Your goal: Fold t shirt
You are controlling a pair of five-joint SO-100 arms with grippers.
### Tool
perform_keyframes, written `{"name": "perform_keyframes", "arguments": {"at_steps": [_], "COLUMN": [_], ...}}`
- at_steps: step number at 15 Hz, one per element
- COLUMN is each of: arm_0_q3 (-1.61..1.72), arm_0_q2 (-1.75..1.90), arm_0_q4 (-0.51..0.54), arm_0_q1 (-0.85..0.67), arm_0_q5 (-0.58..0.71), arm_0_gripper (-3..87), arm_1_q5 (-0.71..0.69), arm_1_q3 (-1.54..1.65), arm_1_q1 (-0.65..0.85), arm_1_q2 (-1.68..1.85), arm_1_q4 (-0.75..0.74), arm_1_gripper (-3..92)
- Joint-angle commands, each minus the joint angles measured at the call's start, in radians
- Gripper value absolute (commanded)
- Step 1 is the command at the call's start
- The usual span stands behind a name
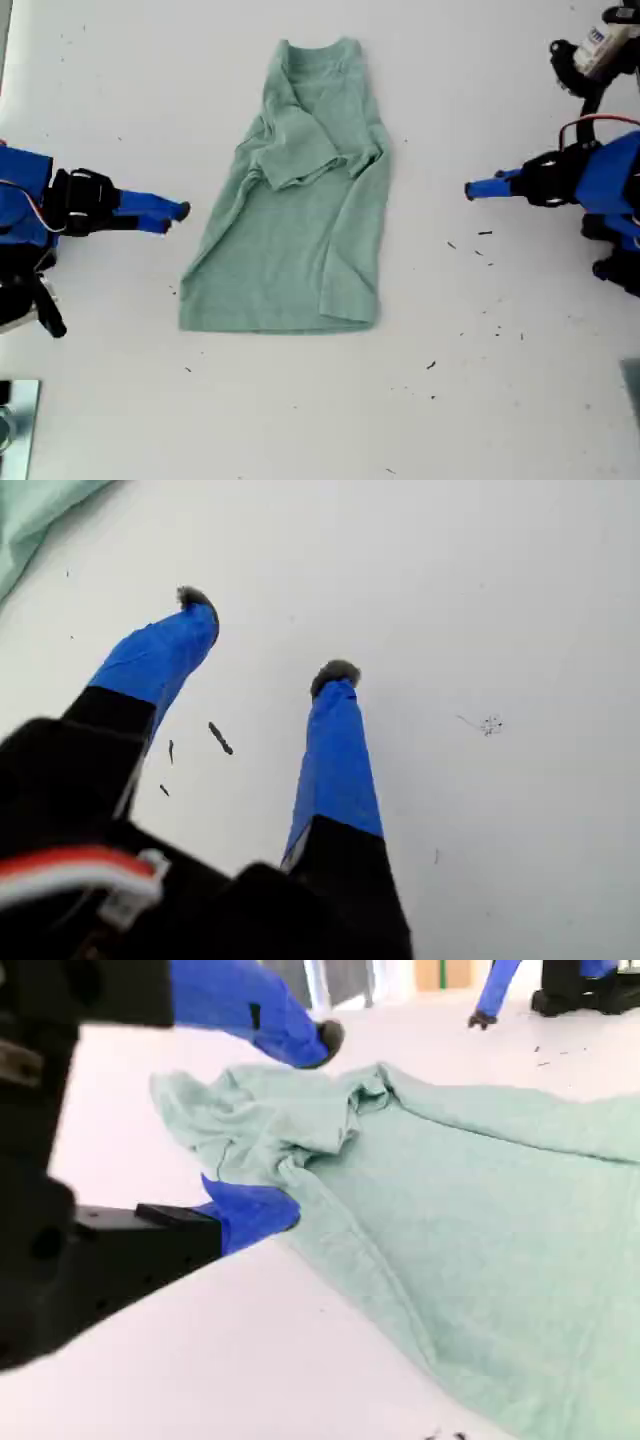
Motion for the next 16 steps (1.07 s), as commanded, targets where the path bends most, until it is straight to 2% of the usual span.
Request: {"name": "perform_keyframes", "arguments": {"at_steps": [1,2,3,5,7,8,10,11,12,15,16], "arm_0_q3": [0.0,-0.003,-0.005,-0.017,-0.038,-0.083,-0.21,-0.348,-0.528,-1.206,-1.33], "arm_0_q2": [0.011,0.011,0.011,0.011,0.012,0.012,-0.055,-0.249,-0.486,-1.069,-1.144], "arm_0_q4": [-0.008,-0.005,-0.002,0.003,-0.11,-0.138,-0.118,-0.106,-0.041,0.371,0.426], "arm_0_q1": [0.129,0.094,0.069,0.048,0.198,0.167,0.163,0.167,0.173,0.21,0.23], "arm_0_q5": [-0.095,-0.087,-0.025,-0.043,-0.046,0.009,-0.023,-0.04,-0.071,-0.127,-0.124], "arm_0_gripper": [22.4,11.4,-0.1,-0.2,-0.2,-0.2,-0.2,-0.2,-0.2,-0.3,4.4], "arm_1_q5": [-0.005,-0.003,0.002,0.008,0.04,0.081,0.184,0.219,0.255,0.417,0.449], "arm_1_q3": [0.058,0.058,0.058,0.058,0.058,0.058,0.058,0.058,0.058,0.058,0.058], "arm_1_q1": [-0.046,-0.046,-0.044,-0.043,-0.046,-0.046,-0.049,-0.049,-0.052,-0.106,-0.12], "arm_1_q2": [0.009,0.009,0.009,0.009,0.009,0.009,0.009,0.009,0.009,0.009,0.009], "arm_1_q4": [0.0,0.0,0.0,0.0,0.0,0.0,0.0,0.0,0.0,0.0,0.0], "arm_1_gripper": [21.8,21.8,21.8,21.8,21.8,21.8,21.8,21.8,21.8,21.8,21.8]}}
